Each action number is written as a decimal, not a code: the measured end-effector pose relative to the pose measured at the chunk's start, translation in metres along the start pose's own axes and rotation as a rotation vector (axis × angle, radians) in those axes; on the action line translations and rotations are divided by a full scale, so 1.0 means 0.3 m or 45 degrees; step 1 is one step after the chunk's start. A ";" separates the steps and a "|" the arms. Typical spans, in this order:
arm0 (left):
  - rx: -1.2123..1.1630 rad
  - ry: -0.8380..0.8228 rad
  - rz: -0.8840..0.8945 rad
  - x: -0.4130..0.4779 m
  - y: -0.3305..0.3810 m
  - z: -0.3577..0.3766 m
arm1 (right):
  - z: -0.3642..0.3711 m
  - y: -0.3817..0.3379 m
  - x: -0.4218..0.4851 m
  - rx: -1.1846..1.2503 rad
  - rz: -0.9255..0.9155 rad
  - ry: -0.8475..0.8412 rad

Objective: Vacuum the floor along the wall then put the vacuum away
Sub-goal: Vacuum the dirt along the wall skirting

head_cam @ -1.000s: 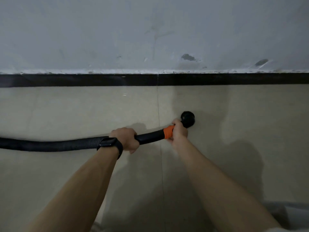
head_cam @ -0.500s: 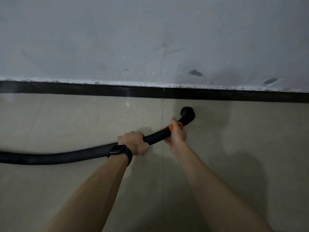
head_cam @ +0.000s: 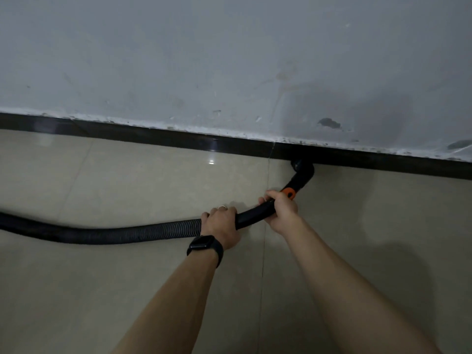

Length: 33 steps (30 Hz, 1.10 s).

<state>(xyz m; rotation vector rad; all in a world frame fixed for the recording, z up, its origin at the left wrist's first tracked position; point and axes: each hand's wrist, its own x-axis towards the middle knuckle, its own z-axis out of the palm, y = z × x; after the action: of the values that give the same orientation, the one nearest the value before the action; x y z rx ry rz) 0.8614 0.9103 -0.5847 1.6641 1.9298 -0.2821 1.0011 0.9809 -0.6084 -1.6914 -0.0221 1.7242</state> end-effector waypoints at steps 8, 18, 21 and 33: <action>-0.205 -0.210 -0.025 -0.055 -0.113 0.079 | 0.052 0.117 0.022 -0.165 -0.056 0.016; -0.421 -0.145 -0.253 -0.209 -0.354 0.060 | 0.295 0.291 -0.051 -0.457 -0.047 -0.149; -0.459 -0.135 -0.280 -0.224 -0.398 0.045 | 0.337 0.317 -0.060 -0.513 -0.028 -0.194; -0.543 -0.110 -0.299 -0.238 -0.505 0.058 | 0.449 0.371 -0.069 -0.613 -0.023 -0.240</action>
<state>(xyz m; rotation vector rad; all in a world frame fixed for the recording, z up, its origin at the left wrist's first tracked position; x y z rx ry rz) 0.7257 0.8109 -0.5907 1.1365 1.9548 -0.0242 0.8288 0.9487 -0.6241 -1.8381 -0.5782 1.9671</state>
